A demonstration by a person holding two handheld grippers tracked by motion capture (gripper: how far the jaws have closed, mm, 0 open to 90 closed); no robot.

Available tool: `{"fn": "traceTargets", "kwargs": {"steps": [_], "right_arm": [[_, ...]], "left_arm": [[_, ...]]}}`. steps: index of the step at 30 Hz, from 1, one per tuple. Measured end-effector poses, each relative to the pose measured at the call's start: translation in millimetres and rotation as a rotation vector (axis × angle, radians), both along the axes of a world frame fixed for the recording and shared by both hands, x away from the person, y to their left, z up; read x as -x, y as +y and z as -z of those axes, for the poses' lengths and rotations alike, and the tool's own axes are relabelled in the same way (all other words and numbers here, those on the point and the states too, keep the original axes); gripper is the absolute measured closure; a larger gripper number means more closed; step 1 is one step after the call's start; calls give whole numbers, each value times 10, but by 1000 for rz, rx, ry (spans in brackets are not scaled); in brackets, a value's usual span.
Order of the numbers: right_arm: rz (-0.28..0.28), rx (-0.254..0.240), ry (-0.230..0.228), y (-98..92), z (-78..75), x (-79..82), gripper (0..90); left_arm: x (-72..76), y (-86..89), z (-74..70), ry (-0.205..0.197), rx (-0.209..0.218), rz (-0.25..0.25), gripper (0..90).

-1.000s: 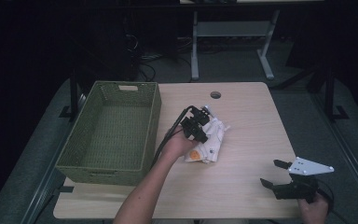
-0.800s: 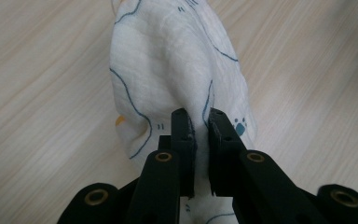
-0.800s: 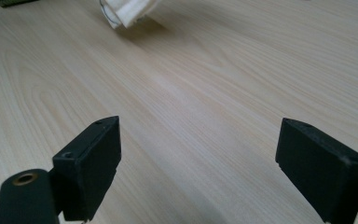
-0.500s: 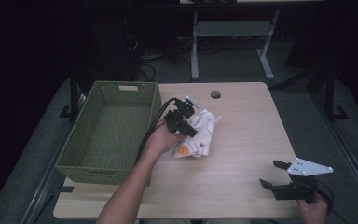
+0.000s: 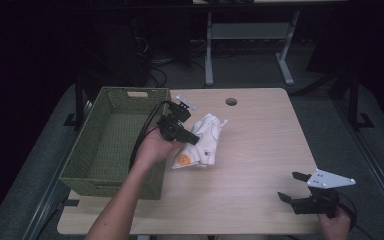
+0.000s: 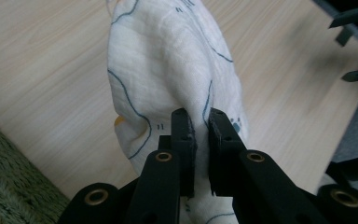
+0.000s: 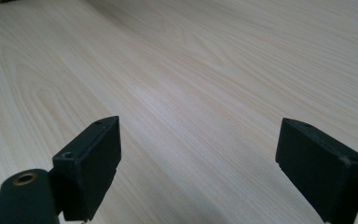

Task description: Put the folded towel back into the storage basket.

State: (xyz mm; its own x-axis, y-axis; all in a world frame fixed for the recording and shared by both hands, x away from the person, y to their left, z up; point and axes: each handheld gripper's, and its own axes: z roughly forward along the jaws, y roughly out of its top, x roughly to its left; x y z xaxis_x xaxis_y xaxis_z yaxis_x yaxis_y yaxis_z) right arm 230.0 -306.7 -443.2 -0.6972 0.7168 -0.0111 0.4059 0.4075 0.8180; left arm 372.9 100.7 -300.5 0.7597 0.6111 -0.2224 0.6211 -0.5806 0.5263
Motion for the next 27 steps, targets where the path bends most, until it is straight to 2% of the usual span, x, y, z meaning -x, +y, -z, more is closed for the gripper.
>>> {"fn": "traceTargets", "kwargs": {"steps": [4, 8, 14, 20, 23, 27], "right_arm": [[0, 1, -1, 1, -2, 2, 135], [0, 6, 6, 3, 8, -5, 135], [-7, 8, 1, 8, 4, 1, 135], [-8, 16, -1, 14, 6, -6, 135], [-3, 14, -5, 9, 0, 1, 135], [10, 16, -7, 4, -1, 0, 135]], "left_arm": [[10, 108, -48, 12, 53, -3, 831], [9, 191, -69, 23, 82, -13, 831], [-5, 371, -104, 56, 184, -37, 831], [-16, 535, -120, 75, 233, -59, 831], [-26, 644, -125, 86, 274, -63, 831], [-24, 738, -135, 91, 276, -61, 831]]}}
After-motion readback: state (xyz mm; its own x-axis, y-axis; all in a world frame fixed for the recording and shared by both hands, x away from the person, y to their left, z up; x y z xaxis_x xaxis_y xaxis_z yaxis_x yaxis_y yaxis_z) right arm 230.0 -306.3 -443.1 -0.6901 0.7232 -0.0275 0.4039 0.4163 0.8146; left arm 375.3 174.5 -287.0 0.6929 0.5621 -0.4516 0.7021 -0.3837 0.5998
